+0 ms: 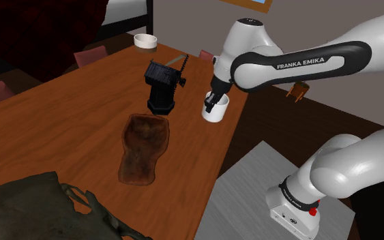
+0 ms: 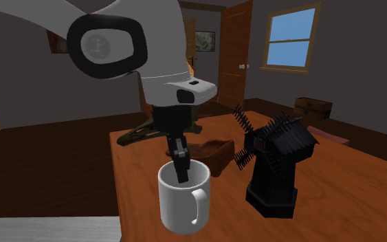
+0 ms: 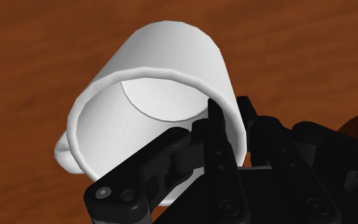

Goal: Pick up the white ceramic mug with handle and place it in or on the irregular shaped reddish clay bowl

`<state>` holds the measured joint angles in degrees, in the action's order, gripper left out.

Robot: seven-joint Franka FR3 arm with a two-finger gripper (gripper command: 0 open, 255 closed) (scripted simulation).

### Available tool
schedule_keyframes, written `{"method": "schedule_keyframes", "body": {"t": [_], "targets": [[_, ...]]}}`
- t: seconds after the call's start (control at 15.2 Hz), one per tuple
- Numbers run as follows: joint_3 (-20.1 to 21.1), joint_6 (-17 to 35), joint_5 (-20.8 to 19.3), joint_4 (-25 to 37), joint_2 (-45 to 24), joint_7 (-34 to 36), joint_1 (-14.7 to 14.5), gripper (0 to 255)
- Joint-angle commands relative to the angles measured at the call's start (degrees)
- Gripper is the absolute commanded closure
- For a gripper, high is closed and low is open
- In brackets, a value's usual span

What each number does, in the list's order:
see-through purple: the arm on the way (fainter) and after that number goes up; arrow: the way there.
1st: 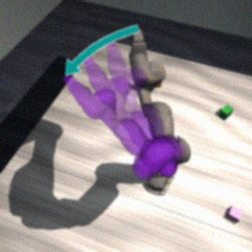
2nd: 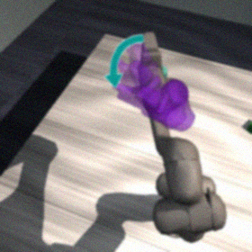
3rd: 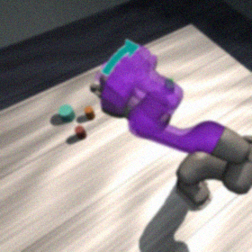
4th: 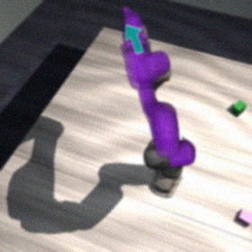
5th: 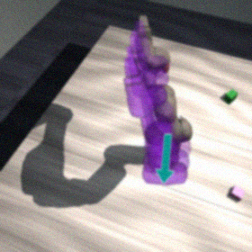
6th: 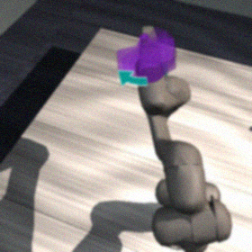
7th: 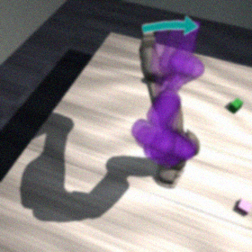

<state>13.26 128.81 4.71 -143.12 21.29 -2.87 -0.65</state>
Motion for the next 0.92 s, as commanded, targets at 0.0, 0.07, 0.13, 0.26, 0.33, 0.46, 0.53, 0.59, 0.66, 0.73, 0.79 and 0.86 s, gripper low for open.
{"method": "schedule_keyframes", "body": {"t": [0.0,0.07,0.13,0.26,0.33,0.46,0.53,0.59,0.66,0.73,0.79,0.86], "targets": [[-0.11,-1.74,0.04,1.07,0.68,-0.02,-0.04,255],[-0.18,-2.58,0.05,1.60,1.00,-0.06,-0.04,255],[-0.26,-3.43,0.06,2.13,1.31,-0.09,-0.05,255],[-0.40,-5.10,0.06,3.24,1.88,-0.15,-0.05,255],[-0.47,-5.93,0.06,3.81,2.14,-0.18,-0.04,255],[-0.61,-7.57,0.05,4.99,2.61,-0.23,-0.03,255],[-0.67,-8.39,0.04,5.59,2.83,-0.25,-0.03,255],[-0.74,-9.20,0.03,6.21,3.03,-0.27,-0.02,255],[-0.80,-10.01,0.01,6.83,3.21,-0.29,-0.01,255],[-0.87,-10.82,0.00,7.47,3.38,-0.30,0.00,255],[-0.93,-11.62,-0.02,8.11,3.54,-0.32,0.01,255],[-0.99,-12.42,-0.04,8.77,3.68,-0.33,0.03,255]]}}
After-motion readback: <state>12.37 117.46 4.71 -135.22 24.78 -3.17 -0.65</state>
